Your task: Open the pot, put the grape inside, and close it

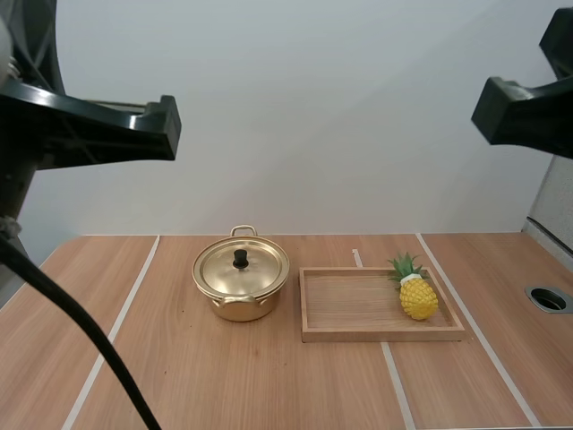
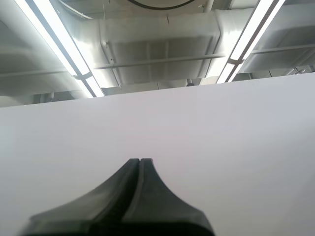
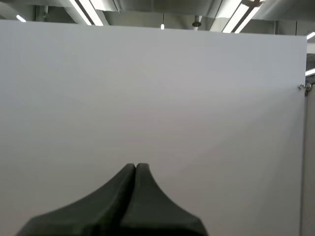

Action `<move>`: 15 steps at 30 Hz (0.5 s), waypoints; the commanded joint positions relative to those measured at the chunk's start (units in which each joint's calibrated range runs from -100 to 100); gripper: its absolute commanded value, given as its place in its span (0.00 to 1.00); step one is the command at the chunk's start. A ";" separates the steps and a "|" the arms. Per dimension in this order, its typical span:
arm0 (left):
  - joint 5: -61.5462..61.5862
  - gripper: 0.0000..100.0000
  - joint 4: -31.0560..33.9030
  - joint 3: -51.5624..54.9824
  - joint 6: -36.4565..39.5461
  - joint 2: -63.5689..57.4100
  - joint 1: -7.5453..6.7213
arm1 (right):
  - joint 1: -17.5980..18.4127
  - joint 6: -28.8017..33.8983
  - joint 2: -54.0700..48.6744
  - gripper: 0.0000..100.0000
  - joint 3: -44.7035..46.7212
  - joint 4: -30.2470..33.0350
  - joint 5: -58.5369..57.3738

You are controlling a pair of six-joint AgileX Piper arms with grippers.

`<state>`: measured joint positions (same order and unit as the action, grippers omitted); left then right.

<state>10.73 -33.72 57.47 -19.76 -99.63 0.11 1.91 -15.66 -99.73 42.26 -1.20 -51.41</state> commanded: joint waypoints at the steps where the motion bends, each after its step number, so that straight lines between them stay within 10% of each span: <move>1: 0.88 0.00 0.08 1.55 -0.08 -0.37 -0.12 | -0.40 0.06 -0.27 0.00 1.79 -1.91 -0.50; 15: -23.02 0.00 0.08 27.02 -0.08 1.94 -0.12 | -0.40 -0.04 -0.27 0.00 28.56 5.43 16.17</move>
<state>-10.14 -33.72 81.14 -19.76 -98.36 0.11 1.76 -15.66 -99.62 66.19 1.89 -39.37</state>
